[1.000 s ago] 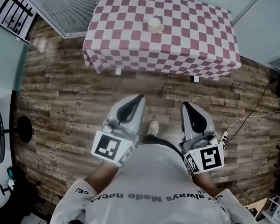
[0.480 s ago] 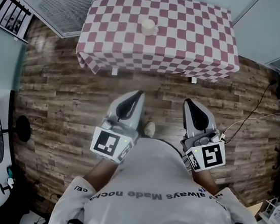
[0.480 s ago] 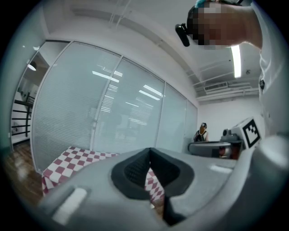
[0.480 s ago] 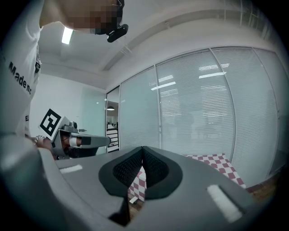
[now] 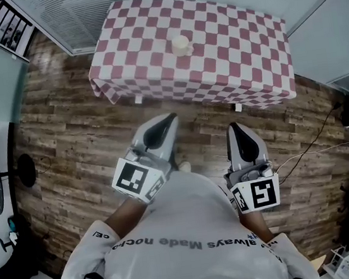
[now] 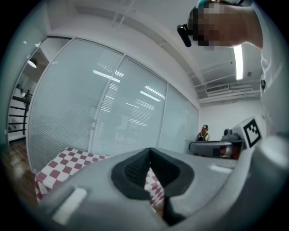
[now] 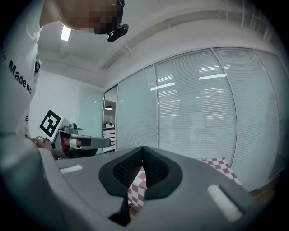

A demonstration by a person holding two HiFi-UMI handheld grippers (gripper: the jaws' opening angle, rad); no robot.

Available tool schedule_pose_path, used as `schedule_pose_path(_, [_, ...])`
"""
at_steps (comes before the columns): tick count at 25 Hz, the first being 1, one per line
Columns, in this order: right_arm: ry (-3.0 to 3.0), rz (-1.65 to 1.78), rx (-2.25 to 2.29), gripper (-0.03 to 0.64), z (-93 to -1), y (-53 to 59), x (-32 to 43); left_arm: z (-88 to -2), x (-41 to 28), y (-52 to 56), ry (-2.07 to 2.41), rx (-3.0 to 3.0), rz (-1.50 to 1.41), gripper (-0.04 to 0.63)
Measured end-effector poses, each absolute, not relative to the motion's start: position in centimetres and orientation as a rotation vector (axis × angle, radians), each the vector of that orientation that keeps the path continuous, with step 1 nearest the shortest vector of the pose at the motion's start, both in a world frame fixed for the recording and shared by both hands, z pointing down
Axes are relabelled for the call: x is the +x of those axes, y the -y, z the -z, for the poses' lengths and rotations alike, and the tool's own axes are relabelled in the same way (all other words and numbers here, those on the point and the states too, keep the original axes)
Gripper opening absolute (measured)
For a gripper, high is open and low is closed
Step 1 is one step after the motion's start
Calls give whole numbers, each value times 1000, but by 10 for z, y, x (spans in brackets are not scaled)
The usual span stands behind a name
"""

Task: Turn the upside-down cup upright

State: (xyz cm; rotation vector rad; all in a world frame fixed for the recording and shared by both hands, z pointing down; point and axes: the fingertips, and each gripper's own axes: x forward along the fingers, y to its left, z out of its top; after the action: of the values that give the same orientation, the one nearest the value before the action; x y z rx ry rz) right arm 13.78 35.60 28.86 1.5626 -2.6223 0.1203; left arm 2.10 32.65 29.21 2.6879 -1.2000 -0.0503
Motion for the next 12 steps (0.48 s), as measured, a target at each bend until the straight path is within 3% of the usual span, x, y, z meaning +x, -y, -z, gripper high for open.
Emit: schedule_pose_path(12, [2610, -99, 1531, 2, -285, -214, 78, -291, -29, -184, 1175, 2682, 74, 5])
